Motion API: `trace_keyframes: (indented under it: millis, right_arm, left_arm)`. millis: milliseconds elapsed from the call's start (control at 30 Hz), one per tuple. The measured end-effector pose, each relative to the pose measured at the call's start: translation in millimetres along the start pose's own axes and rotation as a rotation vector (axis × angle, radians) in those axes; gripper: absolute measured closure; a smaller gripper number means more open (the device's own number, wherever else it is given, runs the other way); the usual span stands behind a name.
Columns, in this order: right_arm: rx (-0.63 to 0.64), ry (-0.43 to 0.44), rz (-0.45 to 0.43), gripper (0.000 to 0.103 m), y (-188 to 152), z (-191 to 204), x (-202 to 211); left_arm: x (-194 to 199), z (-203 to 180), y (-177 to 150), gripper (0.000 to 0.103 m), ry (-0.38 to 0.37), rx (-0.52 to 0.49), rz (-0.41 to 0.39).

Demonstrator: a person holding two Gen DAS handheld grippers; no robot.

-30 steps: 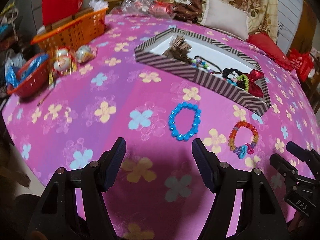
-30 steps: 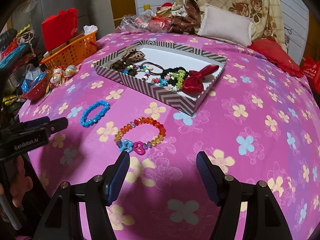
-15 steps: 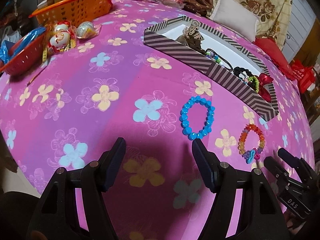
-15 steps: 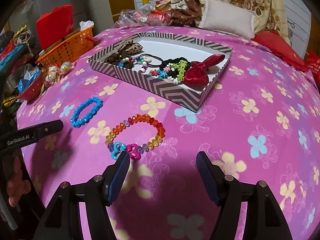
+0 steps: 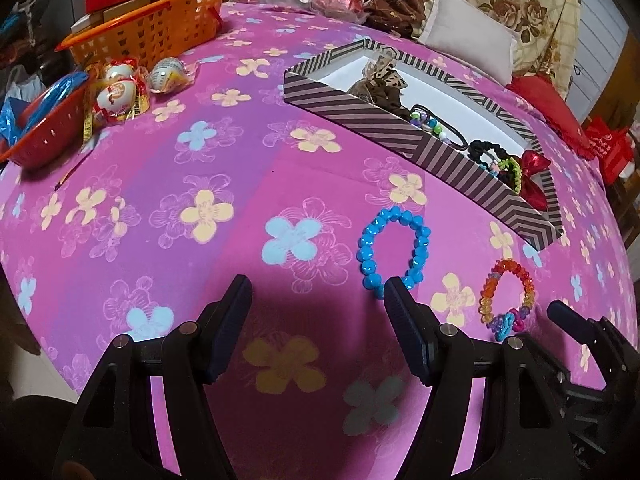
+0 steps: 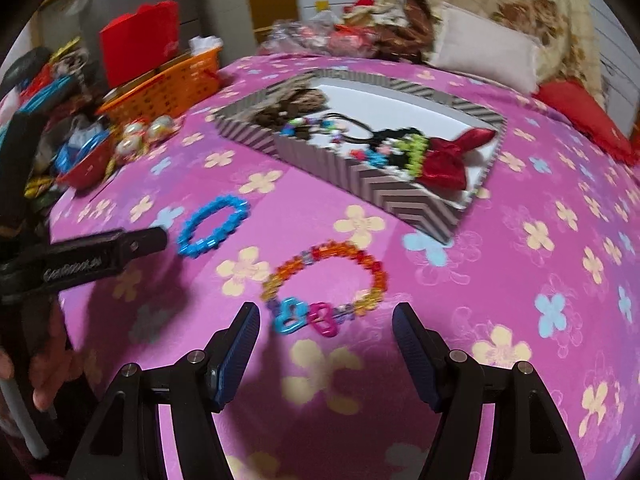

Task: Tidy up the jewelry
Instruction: 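Position the left gripper over the blue bracelet and the right over the orange bracelet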

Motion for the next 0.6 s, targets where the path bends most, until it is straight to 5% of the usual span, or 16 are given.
trace_keyframes:
  millis: [333,600]
  right_arm:
    - [-0.008,-0.008,0.009,0.036,1.1,-0.9,-13.7]
    - [-0.007,-0.139,0.038,0.036,-11.2,-39.5,-7.8]
  left_arm:
    - [-3.2,-6.6,3.0,0.034,0.007,-0.002,0.002]
    - [-4.4,-1.5,6.2,0.034,0.008,0.017,0.005]
Point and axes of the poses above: each gripper's, at about its wrist camera, not at the fingertips, and x roughly against the way its jaws point, z to its left, y to its top, the point moved 10 cm from there along -x, roughly the way its jaws point, and after that the axes turned 9 degrees about z, right-handed, at the moved point
